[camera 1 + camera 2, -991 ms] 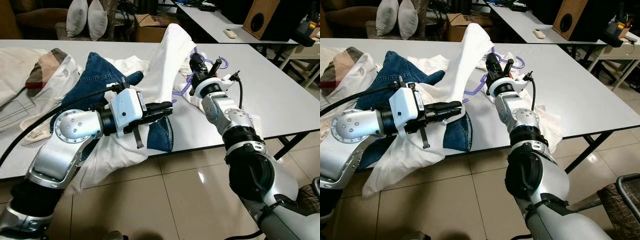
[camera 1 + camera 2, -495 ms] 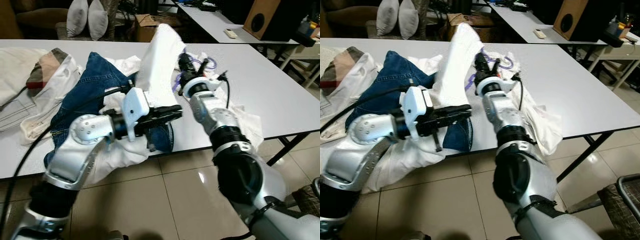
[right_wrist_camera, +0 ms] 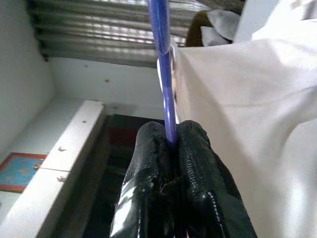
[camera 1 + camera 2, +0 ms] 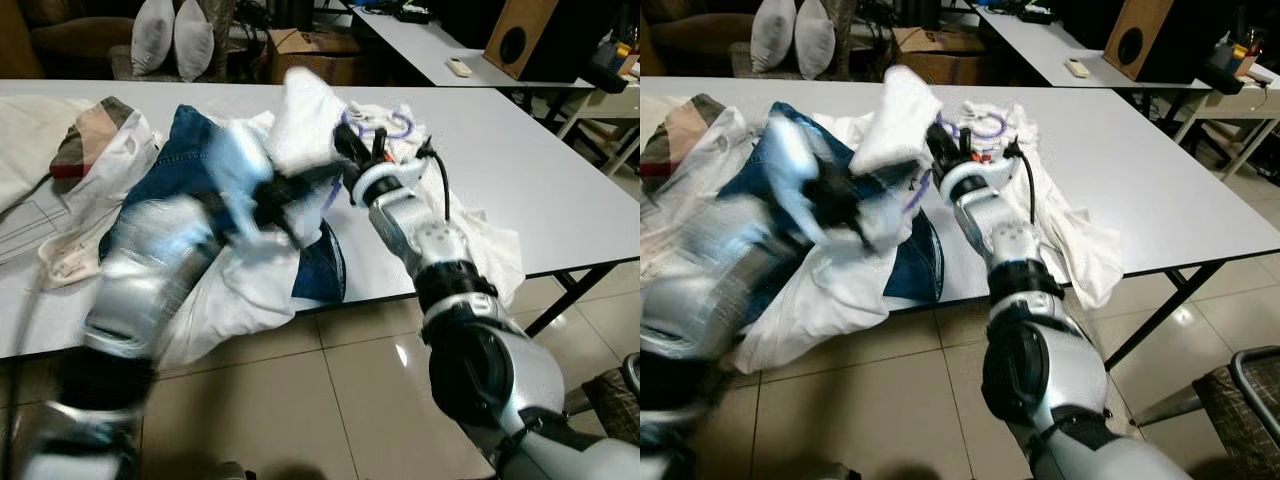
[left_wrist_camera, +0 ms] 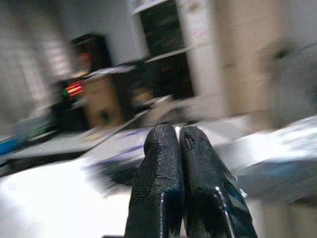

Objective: Hang hanger

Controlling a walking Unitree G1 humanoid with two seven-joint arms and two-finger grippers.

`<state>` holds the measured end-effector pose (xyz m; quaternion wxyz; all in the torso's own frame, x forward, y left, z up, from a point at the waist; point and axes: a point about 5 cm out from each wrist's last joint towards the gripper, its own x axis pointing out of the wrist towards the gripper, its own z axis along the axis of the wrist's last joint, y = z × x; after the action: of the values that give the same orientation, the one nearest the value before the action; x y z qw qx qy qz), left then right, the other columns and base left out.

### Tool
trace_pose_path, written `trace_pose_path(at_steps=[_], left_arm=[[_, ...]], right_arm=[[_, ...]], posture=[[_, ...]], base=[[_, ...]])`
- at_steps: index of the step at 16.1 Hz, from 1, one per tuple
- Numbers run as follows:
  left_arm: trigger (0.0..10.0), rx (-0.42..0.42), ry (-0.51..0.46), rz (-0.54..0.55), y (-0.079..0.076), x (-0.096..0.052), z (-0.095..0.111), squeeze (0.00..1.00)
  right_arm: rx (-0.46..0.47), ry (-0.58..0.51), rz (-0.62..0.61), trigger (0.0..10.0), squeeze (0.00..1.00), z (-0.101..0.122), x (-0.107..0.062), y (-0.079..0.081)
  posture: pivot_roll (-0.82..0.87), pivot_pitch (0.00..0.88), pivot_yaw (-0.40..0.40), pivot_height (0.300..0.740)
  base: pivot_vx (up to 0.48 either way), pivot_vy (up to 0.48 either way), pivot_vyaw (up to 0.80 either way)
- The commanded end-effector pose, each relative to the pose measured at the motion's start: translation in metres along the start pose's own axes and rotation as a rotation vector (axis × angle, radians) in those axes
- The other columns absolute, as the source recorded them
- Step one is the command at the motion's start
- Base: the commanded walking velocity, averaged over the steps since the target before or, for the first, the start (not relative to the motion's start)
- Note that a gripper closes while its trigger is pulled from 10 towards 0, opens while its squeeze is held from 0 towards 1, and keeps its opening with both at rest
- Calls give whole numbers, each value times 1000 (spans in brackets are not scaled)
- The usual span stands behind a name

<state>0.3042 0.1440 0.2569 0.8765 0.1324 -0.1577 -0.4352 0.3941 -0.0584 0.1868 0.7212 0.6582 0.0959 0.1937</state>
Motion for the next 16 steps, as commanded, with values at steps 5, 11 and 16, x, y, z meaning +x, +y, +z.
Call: trace_pose_path(at_steps=[5,11,16], left_arm=[[0,46,37,57,14,-16,2,0],[0,-29,24,-184,-30,0,-2,0],[0,2,-23,-198,-49,25,-3,0]], right_arm=[[34,-15,42,10000,0,11,-4,8],[293,-181,-5,10000,0,21,0,12],[337,-205,-53,10000,0,16,5,12]], posture=[[70,0,-117,740],[74,0,-114,740],[75,0,-116,740]], base=[[0,0,0],[0,0,0],[0,0,0]])
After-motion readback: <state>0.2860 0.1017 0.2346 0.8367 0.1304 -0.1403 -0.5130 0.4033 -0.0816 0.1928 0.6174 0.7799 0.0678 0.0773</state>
